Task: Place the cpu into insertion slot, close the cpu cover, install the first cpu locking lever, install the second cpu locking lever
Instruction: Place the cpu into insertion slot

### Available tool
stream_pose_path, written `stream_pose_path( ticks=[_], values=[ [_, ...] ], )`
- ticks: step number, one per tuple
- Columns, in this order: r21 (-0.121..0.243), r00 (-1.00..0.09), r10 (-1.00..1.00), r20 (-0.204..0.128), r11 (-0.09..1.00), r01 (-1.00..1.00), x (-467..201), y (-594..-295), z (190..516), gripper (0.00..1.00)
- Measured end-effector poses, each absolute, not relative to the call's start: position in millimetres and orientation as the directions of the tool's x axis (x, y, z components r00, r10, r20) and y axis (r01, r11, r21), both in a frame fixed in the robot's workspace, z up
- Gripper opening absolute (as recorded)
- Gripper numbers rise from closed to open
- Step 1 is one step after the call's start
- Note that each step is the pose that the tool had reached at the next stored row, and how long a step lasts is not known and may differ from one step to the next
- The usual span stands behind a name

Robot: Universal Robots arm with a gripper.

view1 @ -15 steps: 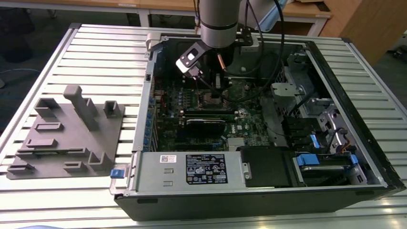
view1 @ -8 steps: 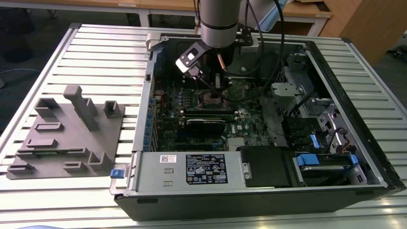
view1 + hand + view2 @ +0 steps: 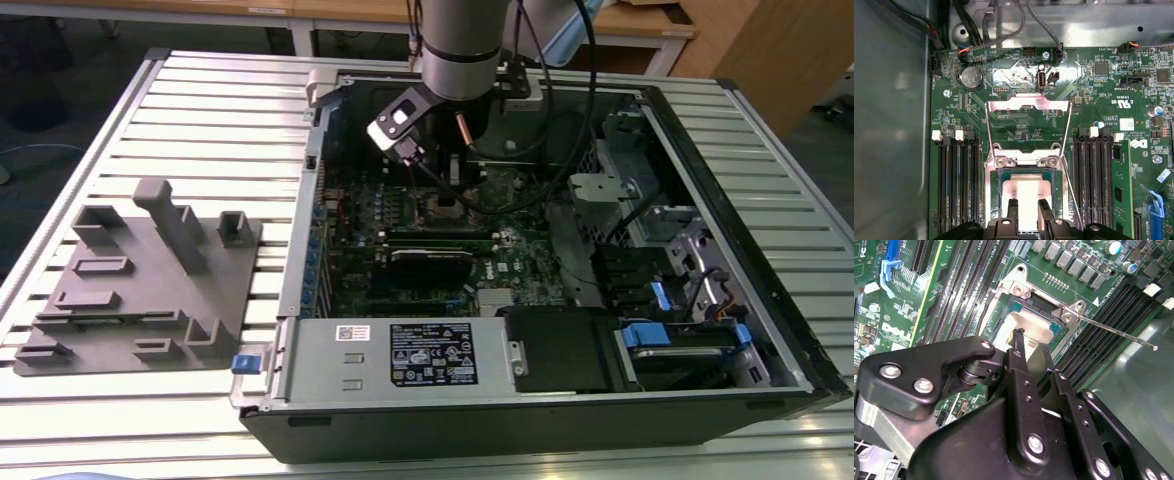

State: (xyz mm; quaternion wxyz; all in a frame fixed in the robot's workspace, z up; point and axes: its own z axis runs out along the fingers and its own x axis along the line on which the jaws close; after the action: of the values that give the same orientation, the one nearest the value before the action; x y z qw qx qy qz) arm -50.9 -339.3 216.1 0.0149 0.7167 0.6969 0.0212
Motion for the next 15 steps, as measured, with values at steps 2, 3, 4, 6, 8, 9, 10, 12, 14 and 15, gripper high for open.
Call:
stream_pose_path(
  ticks=[2,3,4,6,8,9,10,12,14,15],
  values=[
    [0.051,0.028,1.000,0.010,-0.028,0.998,-50.9,-339.3,216.1,0.29],
    [0.051,0.028,1.000,0.010,-0.028,0.998,-50.9,-339.3,216.1,0.29],
    [0.050,0.028,1.000,0.010,-0.028,0.998,-50.9,-339.3,216.1,0.29],
    [0.050,0.028,1.000,0.010,-0.028,0.998,-50.9,-339.3,216.1,0.29],
    [0.050,0.028,1.000,0.010,-0.028,0.998,-50.9,-339.3,216.1,0.29],
    [0.050,0.028,1.000,0.010,-0.028,0.998,-50.9,-339.3,216.1,0.29],
    [0.050,0.028,1.000,0.010,-0.028,0.998,-50.9,-339.3,216.1,0.28],
    [0.050,0.028,1.000,0.010,-0.028,0.998,-50.9,-339.3,216.1,0.21],
    [0.050,0.028,1.000,0.010,-0.028,0.998,-50.9,-339.3,216.1,0.15],
    [0.049,0.028,1.000,0.010,-0.028,0.998,-50.9,-339.3,216.1,0.11]
  ],
)
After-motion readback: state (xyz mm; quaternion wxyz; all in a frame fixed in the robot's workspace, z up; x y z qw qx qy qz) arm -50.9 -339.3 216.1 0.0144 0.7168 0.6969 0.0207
